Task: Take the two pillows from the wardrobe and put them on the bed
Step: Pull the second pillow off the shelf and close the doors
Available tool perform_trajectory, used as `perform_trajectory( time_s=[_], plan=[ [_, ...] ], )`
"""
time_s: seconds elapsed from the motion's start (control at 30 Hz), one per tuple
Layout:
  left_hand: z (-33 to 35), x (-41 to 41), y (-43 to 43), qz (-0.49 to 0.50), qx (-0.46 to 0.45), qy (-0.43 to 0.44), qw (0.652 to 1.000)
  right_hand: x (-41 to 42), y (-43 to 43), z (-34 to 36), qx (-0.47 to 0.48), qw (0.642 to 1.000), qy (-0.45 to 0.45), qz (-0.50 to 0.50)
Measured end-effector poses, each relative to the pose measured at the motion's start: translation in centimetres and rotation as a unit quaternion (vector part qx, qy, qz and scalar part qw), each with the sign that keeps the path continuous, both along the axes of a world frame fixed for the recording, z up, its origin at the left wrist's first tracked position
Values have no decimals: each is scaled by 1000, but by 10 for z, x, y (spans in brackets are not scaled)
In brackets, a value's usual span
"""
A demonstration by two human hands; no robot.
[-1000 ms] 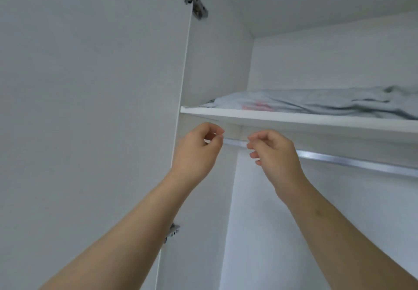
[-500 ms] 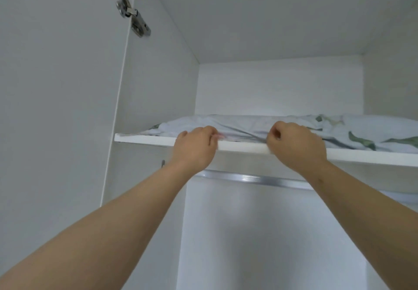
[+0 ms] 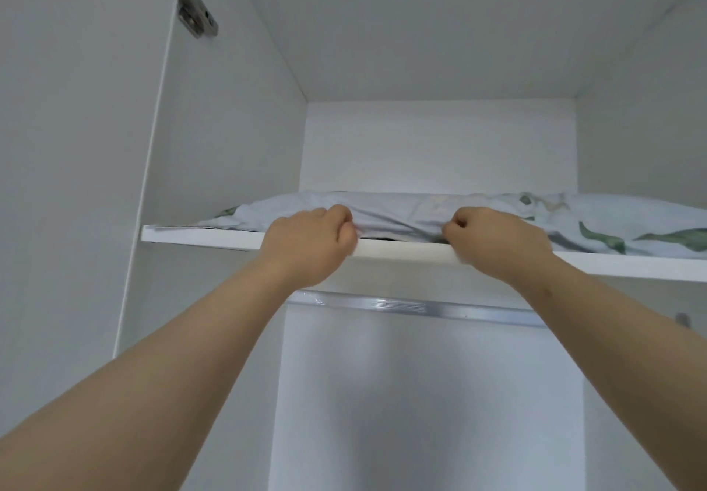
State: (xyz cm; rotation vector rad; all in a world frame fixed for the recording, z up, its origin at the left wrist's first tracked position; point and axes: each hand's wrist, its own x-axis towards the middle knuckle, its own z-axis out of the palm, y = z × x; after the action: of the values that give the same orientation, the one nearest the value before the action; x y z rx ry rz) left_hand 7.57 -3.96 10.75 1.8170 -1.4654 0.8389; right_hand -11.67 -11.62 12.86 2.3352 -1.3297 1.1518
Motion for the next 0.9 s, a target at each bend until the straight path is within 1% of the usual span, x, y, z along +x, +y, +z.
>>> perform_trajectory(
  time_s=[0.03, 0.1, 0.2, 0.27, 0.33, 0.4, 0.47, 0.57, 0.63, 0.7, 0.77, 0.87, 0.9],
  plan=[
    [3, -1, 1, 1, 16, 11, 1000, 0, 1, -1, -6, 1000, 8, -8],
    [5, -2, 2, 23, 28, 0, 999, 0, 3, -4, -20, 999, 18, -19],
    [2, -1, 1, 38, 17, -2, 999, -3, 4, -9, -67, 996, 57, -29],
    [3, -3, 4, 31, 2, -2, 1000, -6, 3, -12, -125, 984, 117, -51],
    [8, -2, 5, 12, 9, -9, 1000, -8, 4, -16, -178, 965, 176, -79],
    [11, 0, 7, -13, 37, -7, 999, -7, 3, -18, -201, 956, 191, -94],
    [11, 4, 9, -26, 48, -4, 998, -6, 2, -21, -216, 952, 198, -93],
    [5, 10, 18, -65, 34, 30, 997, -7, 0, -23, -223, 953, 185, -86],
    [3, 11, 27, -74, 69, 37, 994, -7, -1, -24, -227, 956, 170, -80],
    [4, 13, 31, -74, 96, 21, 992, -6, -3, -24, -227, 957, 160, -79],
    [4, 15, 33, -90, 88, 31, 992, -5, -3, -25, -230, 959, 146, -75],
    [4, 14, 33, -97, 47, 30, 994, -6, -3, -27, -247, 958, 125, -74],
    [4, 15, 32, -104, 27, 39, 993, -5, -5, -28, -248, 961, 102, -72]
  ],
)
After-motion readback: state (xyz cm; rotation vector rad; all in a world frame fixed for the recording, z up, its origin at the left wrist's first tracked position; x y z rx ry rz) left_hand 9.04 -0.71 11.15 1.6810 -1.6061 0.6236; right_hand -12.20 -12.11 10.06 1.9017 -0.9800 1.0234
